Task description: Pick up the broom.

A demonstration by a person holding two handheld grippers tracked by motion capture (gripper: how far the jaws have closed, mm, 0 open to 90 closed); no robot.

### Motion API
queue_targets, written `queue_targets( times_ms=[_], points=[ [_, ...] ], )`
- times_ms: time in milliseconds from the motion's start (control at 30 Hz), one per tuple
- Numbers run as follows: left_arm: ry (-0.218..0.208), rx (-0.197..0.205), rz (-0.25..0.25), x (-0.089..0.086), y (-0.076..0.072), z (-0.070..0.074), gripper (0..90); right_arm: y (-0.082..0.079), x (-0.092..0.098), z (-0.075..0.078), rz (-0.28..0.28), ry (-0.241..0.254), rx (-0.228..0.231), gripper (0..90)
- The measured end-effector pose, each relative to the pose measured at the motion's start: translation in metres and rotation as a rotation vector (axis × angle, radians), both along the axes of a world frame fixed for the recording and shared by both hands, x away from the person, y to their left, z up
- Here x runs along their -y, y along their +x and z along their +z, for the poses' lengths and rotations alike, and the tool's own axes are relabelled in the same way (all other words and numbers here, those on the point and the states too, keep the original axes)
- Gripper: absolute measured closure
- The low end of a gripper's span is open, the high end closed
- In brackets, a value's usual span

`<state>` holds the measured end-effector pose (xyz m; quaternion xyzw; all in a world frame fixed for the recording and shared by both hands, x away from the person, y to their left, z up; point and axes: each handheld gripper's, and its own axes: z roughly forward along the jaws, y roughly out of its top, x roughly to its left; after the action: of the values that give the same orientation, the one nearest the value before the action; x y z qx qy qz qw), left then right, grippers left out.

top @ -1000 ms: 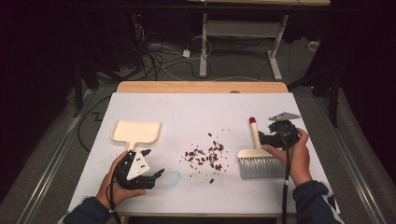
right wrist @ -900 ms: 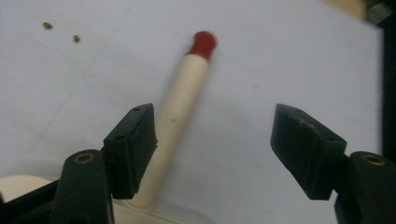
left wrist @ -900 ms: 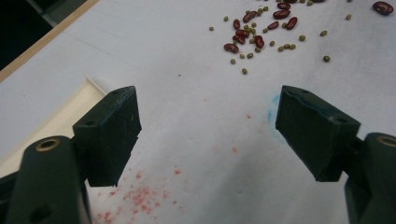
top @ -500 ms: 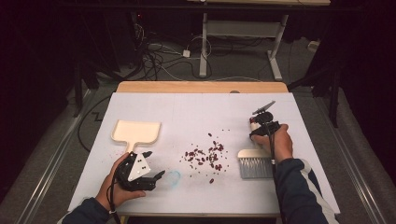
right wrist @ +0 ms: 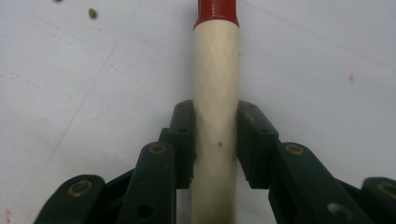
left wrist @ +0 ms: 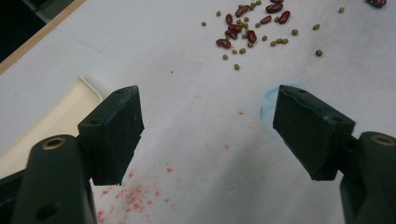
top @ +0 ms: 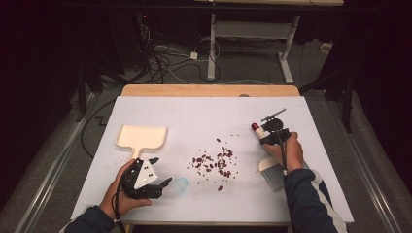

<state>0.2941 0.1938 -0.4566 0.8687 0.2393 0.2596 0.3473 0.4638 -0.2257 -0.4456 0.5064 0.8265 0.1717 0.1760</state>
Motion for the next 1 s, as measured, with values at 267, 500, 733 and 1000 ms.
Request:
queue_targets(
  times_ms=[267, 500, 733, 1000],
  points=[
    [-0.013, -0.017, 0.014, 0.0, 0.002, -0.001, 23.4, -0.036, 0.028, 0.026, -0.004, 0.176, 0.255, 69.8],
    [-0.098, -0.035, 0.011, 0.008, 0.003, 0.008, 23.3, -0.074, 0.053, 0.061, -0.003, 0.304, 0.455, 69.9],
    [-0.178, -0.094, -0.089, 0.056, 0.005, 0.023, 23.4, -0.098, 0.065, 0.073, -0.007, 0.36, 0.554, 69.9],
    [-0.286, -0.06, -0.201, 0.116, 0.0, 0.05, 25.2, -0.124, 0.035, 0.097, 0.034, 0.392, 0.681, 69.8]
  ],
)
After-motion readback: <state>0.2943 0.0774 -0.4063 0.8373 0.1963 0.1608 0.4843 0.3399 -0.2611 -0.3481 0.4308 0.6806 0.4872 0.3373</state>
